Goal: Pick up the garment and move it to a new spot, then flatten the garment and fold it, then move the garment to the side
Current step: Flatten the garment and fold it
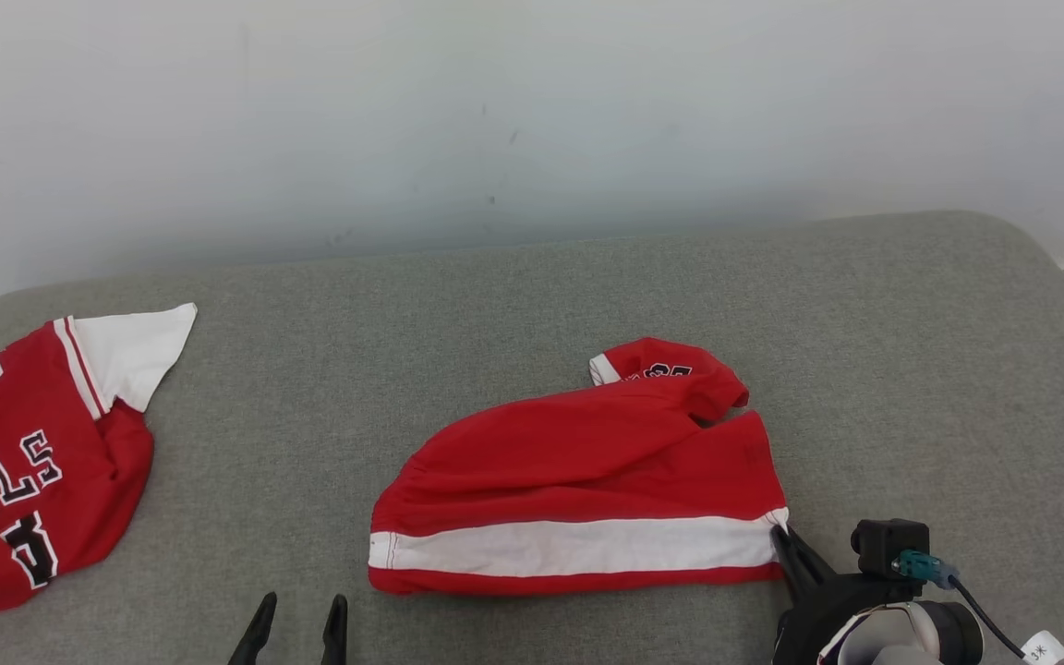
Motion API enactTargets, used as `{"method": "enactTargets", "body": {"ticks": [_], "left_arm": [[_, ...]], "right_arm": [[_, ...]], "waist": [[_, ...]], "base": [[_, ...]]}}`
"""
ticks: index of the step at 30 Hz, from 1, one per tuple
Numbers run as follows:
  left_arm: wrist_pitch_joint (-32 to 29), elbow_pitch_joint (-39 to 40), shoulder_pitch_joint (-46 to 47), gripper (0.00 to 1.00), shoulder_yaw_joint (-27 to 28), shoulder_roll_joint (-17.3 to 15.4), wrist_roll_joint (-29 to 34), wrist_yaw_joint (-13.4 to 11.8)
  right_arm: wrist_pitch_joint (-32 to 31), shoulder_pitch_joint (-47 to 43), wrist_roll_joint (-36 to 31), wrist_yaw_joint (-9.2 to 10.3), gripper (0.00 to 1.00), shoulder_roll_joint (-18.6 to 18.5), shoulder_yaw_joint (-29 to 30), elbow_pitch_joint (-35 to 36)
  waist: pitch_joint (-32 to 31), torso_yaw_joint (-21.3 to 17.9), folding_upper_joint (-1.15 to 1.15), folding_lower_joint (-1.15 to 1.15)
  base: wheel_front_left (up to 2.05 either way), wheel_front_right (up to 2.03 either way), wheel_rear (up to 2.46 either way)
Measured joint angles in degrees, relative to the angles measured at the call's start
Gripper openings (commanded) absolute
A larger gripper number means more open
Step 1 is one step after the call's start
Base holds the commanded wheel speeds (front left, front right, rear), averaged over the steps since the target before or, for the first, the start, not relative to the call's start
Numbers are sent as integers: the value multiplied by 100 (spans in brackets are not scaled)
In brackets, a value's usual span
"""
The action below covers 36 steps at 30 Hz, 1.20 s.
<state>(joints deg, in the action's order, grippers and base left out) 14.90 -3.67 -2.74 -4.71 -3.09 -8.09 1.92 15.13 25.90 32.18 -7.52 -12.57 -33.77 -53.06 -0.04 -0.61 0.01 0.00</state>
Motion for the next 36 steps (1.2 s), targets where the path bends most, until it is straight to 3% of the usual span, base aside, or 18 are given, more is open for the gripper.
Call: {"method": "enactTargets", "body": {"ticks": [11,30,31,32,33,34,36], "left_arm": [[-1076,-951,1150,100,-324,-13,-227,202],[-1686,-1786,1702,100,-591,-26,-338,192],[-1686,-1801,1706,76,-598,-26,-338,180],[-1685,-1811,1709,30,-605,-26,-338,166],[-1685,-1817,1718,7,-615,-25,-339,153],[-1685,-1816,1720,0,-630,-26,-347,154],[-1685,-1805,1720,0,-641,-25,-371,156]], "right_arm": [[0,-63,-48,0,0,29,-94,88],[0,-63,8,0,0,-35,-318,170],[1,-63,10,0,0,-35,-333,172],[1,-63,12,0,0,-37,-347,170],[1,-63,13,0,0,-42,-361,171],[0,-63,16,0,0,-48,-369,171],[0,-62,38,0,0,-62,-380,178]], "waist": [[103,-18,0,0],[116,-139,0,0],[111,-146,0,0],[104,-152,0,0],[95,-157,0,0],[84,-161,0,0],[64,-170,0,0]], "base": [[0,0,0],[0,0,0],[0,0,0],[0,0,0],[0,0,0],[0,0,0],[0,0,0]]}}
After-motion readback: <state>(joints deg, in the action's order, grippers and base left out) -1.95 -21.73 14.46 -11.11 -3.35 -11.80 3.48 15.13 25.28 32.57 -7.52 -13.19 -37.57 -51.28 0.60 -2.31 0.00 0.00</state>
